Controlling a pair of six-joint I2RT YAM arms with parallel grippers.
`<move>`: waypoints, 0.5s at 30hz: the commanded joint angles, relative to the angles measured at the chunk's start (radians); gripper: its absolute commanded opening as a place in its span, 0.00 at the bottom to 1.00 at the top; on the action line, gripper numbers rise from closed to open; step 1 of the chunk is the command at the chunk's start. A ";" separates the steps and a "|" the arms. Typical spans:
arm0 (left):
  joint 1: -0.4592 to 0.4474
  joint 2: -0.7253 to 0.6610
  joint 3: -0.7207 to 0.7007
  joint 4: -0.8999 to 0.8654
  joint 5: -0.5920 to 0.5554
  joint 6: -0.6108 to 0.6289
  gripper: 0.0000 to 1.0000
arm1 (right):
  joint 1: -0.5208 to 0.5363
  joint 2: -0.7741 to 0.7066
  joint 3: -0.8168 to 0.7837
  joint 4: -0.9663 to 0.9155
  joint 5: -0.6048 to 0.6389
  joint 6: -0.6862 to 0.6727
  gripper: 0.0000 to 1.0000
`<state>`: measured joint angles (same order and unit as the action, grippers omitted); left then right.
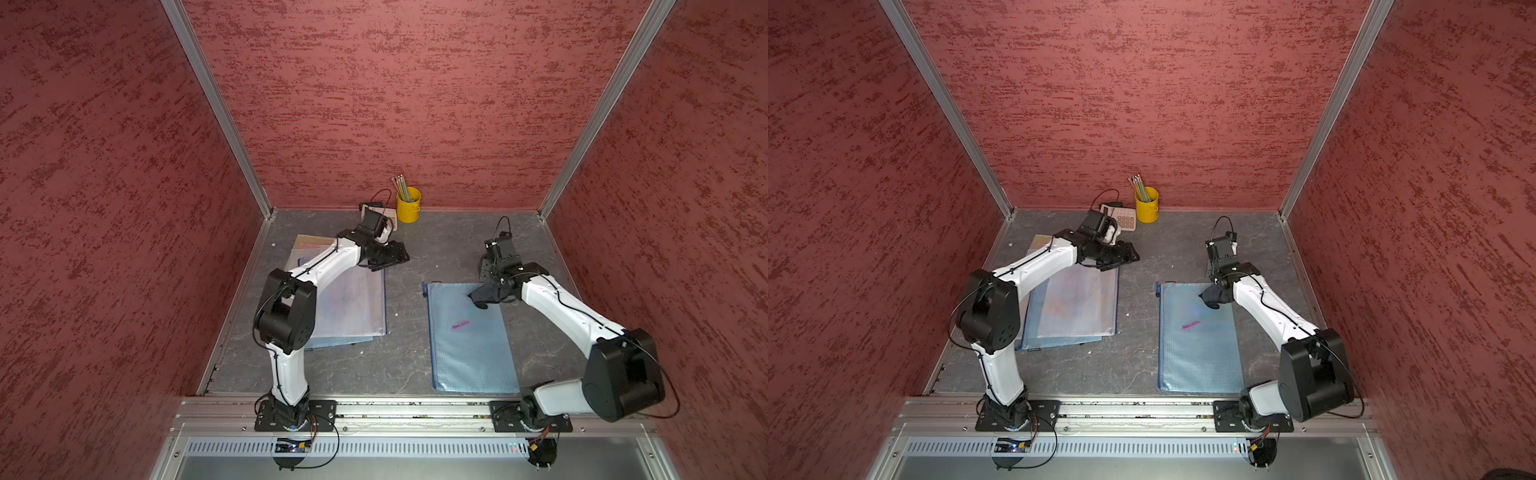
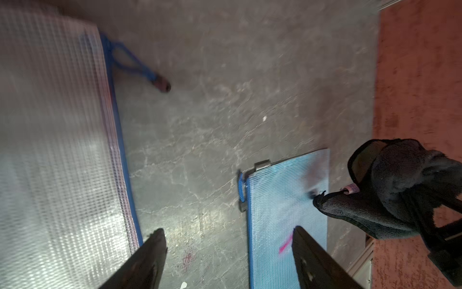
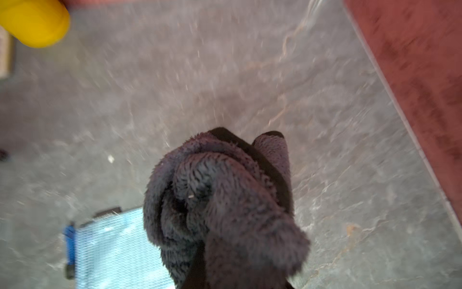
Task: Wipe the document bag
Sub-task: Move the document bag, then move the document bag to the center of the board.
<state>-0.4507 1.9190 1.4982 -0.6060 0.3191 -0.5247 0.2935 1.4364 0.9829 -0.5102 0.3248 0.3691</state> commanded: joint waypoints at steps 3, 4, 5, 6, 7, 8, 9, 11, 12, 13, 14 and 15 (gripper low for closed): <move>0.030 -0.017 -0.032 0.039 0.008 -0.066 0.81 | 0.001 -0.001 -0.071 0.097 -0.055 -0.010 0.00; 0.016 0.009 -0.006 0.025 0.039 -0.064 0.82 | -0.001 0.003 -0.081 0.103 -0.059 -0.011 0.00; -0.005 0.045 0.025 0.013 0.071 -0.061 0.82 | -0.001 0.010 -0.095 0.113 -0.066 -0.012 0.00; -0.030 0.079 0.049 0.008 0.095 -0.061 0.82 | -0.002 0.012 -0.106 0.123 -0.075 -0.013 0.00; -0.054 0.106 0.067 0.009 0.109 -0.065 0.82 | -0.003 0.032 -0.116 0.131 -0.082 -0.014 0.00; -0.079 0.134 0.082 0.020 0.131 -0.079 0.82 | -0.002 0.046 -0.125 0.138 -0.087 -0.012 0.00; -0.098 0.159 0.090 0.036 0.153 -0.102 0.83 | -0.002 0.054 -0.136 0.148 -0.092 -0.009 0.00; -0.131 0.201 0.095 0.067 0.180 -0.141 0.83 | -0.002 0.060 -0.154 0.163 -0.106 -0.005 0.00; -0.151 0.220 0.100 0.067 0.183 -0.153 0.83 | -0.002 0.063 -0.162 0.170 -0.114 -0.003 0.00; -0.168 0.231 0.102 0.055 0.177 -0.154 0.83 | -0.002 0.064 -0.167 0.172 -0.120 -0.002 0.00; -0.185 0.237 0.101 0.032 0.153 -0.154 0.84 | -0.003 0.064 -0.174 0.173 -0.122 0.000 0.00; -0.198 0.237 0.089 0.023 0.135 -0.153 0.84 | -0.002 0.064 -0.180 0.176 -0.125 0.003 0.00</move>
<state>-0.6273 2.1445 1.5932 -0.5571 0.4511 -0.6495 0.2935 1.5013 0.8120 -0.3901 0.2283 0.3660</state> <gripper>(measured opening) 0.839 0.119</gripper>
